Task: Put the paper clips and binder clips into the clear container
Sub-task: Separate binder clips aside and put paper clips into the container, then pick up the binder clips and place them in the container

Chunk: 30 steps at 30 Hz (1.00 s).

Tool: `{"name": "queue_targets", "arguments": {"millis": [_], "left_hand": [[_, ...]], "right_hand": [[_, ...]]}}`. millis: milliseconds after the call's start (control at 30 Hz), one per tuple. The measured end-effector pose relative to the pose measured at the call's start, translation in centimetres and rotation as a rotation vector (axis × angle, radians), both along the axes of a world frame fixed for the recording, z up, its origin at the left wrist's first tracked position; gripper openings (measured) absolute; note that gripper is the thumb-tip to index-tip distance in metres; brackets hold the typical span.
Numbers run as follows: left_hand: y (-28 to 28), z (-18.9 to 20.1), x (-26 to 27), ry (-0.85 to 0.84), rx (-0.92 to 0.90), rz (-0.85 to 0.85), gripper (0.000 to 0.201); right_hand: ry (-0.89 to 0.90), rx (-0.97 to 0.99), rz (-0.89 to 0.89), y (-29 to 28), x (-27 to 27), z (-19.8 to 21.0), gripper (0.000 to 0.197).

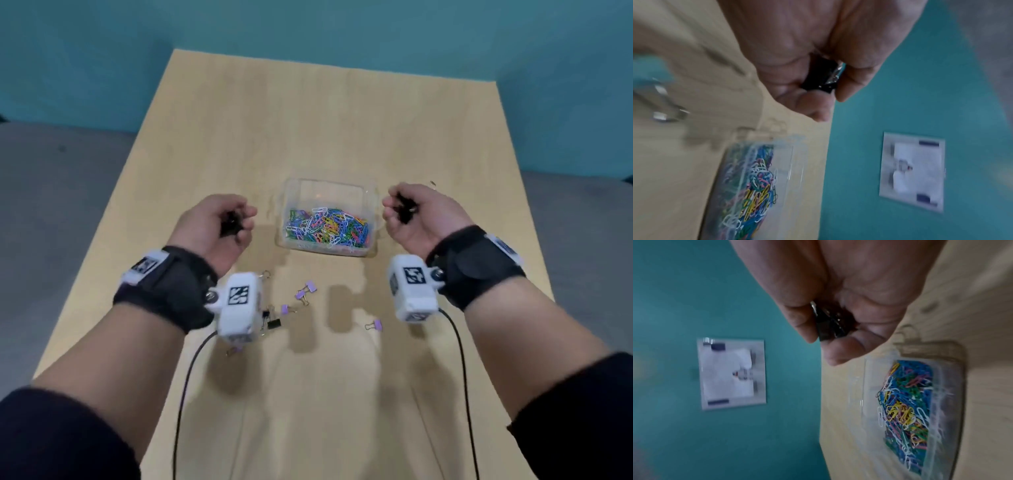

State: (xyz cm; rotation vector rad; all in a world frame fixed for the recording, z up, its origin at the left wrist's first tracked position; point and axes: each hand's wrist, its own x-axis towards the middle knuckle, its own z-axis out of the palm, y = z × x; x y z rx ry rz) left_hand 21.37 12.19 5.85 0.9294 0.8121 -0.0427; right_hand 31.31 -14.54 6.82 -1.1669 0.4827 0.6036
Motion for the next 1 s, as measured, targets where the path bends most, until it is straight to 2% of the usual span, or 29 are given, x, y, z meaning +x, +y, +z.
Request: {"name": "queue_targets", "arguments": {"millis": [67,133,233,300,400,567,667,800,1000], "left_hand": [[-1.5,-0.4,4.1,0.005,0.233,-0.125,0.009],[-2.7,-1.0,7.6,-0.023,0.529,-0.298,0.012],[-4.2,-1.3,11.5,-0.016,1.022,-0.545,0.006],[-4.8,-1.5,13.0,0.0,1.209,-0.648,0.01],[-5.4,-2.1,13.9,0.003,1.226,-0.678,0.011],[-5.2,-2.2,12.5,-0.078,1.027,-0.619,0.024],[-4.3,-1.6,9.5,-0.133,1.003,-0.548,0.022],[-3.2,-1.1,2.1,-0.074,1.138,-0.55,0.02],[-2.2,-3.7,-9.9,0.136,1.307,-0.595,0.016]], "right_hand": [[-0.107,-0.132,0.103,2.4,1.8,-0.2,0.009],[-0.225,-0.307,0.234,4.5,3.3,-0.6,0.015],[-0.391,-0.686,0.42,6.9,5.5,-1.7,0.014],[-0.508,-0.948,0.579,7.7,6.5,-2.4,0.002],[-0.531,-1.122,0.715,8.1,7.1,-2.9,0.022],[-0.564,-1.114,0.661,7.1,5.6,-2.2,0.038],[-0.702,-1.118,0.581,5.2,2.6,-1.0,0.036],[-0.881,-1.068,0.55,1.3,-4.2,-0.8,0.02],[-0.676,-1.199,1.039,-3.4,-12.8,-4.2,0.034]]}}
